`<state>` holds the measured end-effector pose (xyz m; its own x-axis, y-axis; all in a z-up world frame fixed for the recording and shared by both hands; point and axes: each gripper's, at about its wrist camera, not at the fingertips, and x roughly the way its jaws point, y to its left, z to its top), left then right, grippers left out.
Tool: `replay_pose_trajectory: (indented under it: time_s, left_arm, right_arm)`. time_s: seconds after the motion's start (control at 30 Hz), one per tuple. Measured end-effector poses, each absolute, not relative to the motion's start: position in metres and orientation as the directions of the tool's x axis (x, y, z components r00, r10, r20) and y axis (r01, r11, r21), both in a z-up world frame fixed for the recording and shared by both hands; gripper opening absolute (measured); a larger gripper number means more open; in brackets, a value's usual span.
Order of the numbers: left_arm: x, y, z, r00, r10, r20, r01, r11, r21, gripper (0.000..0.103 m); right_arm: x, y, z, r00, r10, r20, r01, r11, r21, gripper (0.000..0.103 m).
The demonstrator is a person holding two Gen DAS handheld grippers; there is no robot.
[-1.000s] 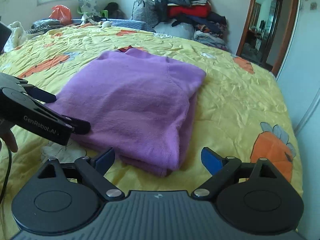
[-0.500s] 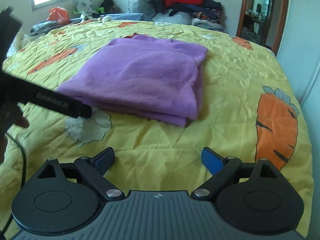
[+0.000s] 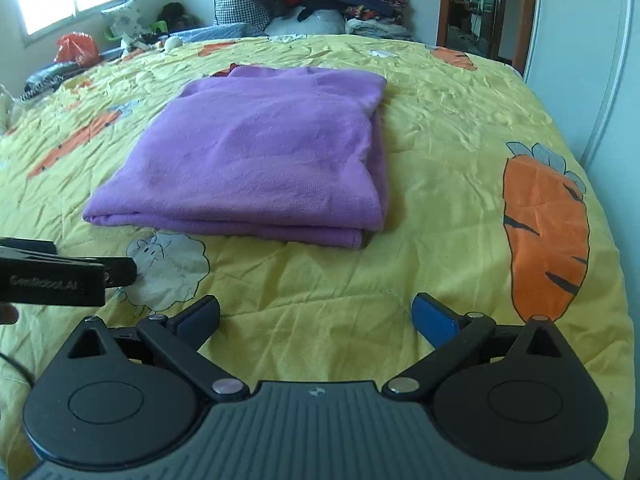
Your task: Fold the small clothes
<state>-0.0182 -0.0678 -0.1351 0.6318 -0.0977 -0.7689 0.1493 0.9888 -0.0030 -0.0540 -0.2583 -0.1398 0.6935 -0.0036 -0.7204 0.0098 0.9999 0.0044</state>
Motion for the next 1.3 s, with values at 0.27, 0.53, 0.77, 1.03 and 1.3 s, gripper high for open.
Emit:
replay_pose_trajectory:
  time_s: [0.27,0.53,0.77,1.03,1.3]
  left_arm:
    - [-0.027,-0.069,-0.138,0.674,-0.091,-0.733,0.134,0.991,0.000,0.103]
    - [-0.028,-0.071,-0.141,0.714,-0.070,-0.696,0.087,0.996,-0.010,0.103]
    - [-0.027,-0.071,-0.141,0.714,-0.061,-0.697,0.081,0.997,-0.003,0.103]
    - [-0.029,-0.071,-0.142,0.722,-0.059,-0.690,0.078,0.997,-0.003,0.103]
    - [-0.029,-0.071,-0.143,0.723,-0.059,-0.689,0.078,0.997,-0.003,0.103]
  right_arm:
    - [-0.048,-0.254,-0.143,0.724,-0.019,-0.690,0.025,1.000,-0.002,0.103]
    - [-0.033,-0.258,-0.145,0.733,-0.006,-0.680,0.010,1.000,0.002,0.103]
    - [-0.033,-0.259,-0.145,0.736,-0.006,-0.677,0.010,1.000,0.003,0.103]
    - [-0.034,-0.258,-0.146,0.737,-0.005,-0.676,0.010,1.000,0.003,0.103]
    - [-0.034,-0.259,-0.146,0.737,-0.005,-0.676,0.010,1.000,0.003,0.103]
